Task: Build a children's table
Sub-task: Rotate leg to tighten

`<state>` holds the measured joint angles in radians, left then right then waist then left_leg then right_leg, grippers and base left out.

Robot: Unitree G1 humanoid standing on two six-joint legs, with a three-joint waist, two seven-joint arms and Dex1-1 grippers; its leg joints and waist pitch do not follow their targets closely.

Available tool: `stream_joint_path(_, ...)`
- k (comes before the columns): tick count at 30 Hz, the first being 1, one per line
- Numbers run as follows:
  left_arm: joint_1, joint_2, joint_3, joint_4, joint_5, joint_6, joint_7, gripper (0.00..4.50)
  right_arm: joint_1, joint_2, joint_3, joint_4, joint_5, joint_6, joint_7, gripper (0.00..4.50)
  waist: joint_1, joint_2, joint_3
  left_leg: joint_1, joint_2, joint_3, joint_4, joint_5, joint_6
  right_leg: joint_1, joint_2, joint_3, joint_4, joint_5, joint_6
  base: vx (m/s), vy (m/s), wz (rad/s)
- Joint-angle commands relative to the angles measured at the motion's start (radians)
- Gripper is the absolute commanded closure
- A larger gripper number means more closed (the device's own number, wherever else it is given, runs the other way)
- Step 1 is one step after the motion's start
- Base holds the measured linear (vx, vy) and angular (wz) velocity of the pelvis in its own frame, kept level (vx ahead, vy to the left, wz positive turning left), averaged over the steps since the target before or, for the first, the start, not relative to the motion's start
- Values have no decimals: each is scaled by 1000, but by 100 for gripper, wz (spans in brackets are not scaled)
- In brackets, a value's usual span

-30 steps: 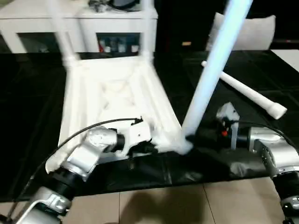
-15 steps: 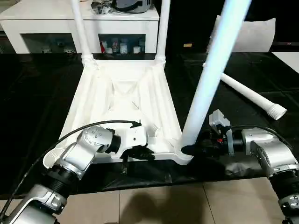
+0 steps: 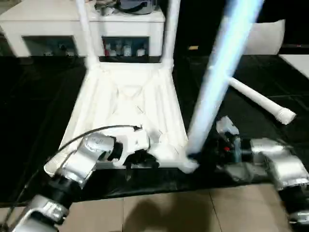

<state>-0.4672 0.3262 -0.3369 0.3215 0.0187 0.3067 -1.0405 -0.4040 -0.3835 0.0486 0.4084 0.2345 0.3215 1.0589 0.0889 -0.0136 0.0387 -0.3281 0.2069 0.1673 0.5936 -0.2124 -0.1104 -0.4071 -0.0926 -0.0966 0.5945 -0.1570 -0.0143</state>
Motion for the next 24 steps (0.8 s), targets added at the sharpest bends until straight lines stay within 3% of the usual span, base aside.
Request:
stream_joint_path(1,-5,-87,-16,-45,-36,50,77,450,-16,59,36,36,-27,47,-126,216,-4,0,-43,-15,11,-6,-80,-278,14,52,-54,30,-100,-571,-93,0,0,0)
stream_joint_path(2,-7,-118,1,-54,-44,90,118,450,-25,85,27,46,-30,71,-180,216,-15,-3,-43,-22,6,-9,-81,-274,15,56,-51,26,-105,-591,-67,0,0,0)
stream_joint_path(4,-18,-202,50,-64,-60,159,228,450,-49,143,15,83,-51,119,-305,217,-27,-3,-45,-15,4,-8,-77,-276,23,48,-48,24,-112,-590,-63,0,0,0)
stream_joint_path(6,-34,-271,79,-63,-48,192,333,450,-106,216,-25,187,-72,139,-494,217,-42,-2,-46,-17,1,-8,-75,-279,33,45,-46,20,-116,-595,-64,0,0,0)
stream_joint_path(8,-36,-276,75,-65,-33,195,348,450,-120,233,-40,215,-76,136,-538,217,-53,0,-48,-24,2,-11,-77,-274,35,49,-47,19,-112,-575,-71,0,0,0)
stream_joint_path(10,-49,-265,55,-50,28,181,388,450,-142,266,-52,259,-92,55,-586,217,-54,3,-54,-23,7,-9,-79,-244,53,46,-48,26,-106,-484,-96,0,0,0)
stream_joint_path(11,-51,-259,49,-47,41,175,391,450,-143,271,-55,261,-90,47,-584,217,-54,-1,-55,-24,7,-7,-78,-238,58,47,-47,27,-105,-468,-102,0,0,0)
stream_joint_path(13,-51,-257,46,-50,47,178,395,450,-144,275,-58,260,-88,49,-586,161,-47,3,-56,-23,11,-5,-79,-203,68,51,-46,32,-92,-383,-137,0,0,0)
stream_joint_path(14,-48,-254,48,-55,46,182,392,450,-142,276,-61,255,-85,46,-580,148,-47,3,-56,-23,11,-5,-79,-203,68,51,-46,32,-92,-383,-137,0,0,0)
stream_joint_path(17,-40,-238,37,-70,52,189,388,450,-136,271,-67,242,-82,34,-566,139,-39,4,-60,-23,14,-1,-78,-161,77,55,-48,38,-78,-281,-186,0,0,0)
stream_joint_path(18,-37,-234,34,-73,53,185,390,450,-133,259,-74,241,-77,9,-559,114,-36,6,-60,-23,15,0,-78,-141,79,57,-48,38,-75,-248,-197,0,0,0)
stream_joint_path(22,-29,-213,17,-69,65,157,366,450,-115,216,-86,220,-61,-41,-496,73,-28,7,-61,-23,15,3,-76,-134,84,59,-49,39,-76,-241,-202,0,0,0)
stream_joint_path(24,-25,-189,1,-62,76,128,343,450,-96,183,-92,185,-39,-61,-423,62,-20,5,-63,-24,15,5,-74,-112,103,60,-47,40,-69,-192,-210,0,0,0)
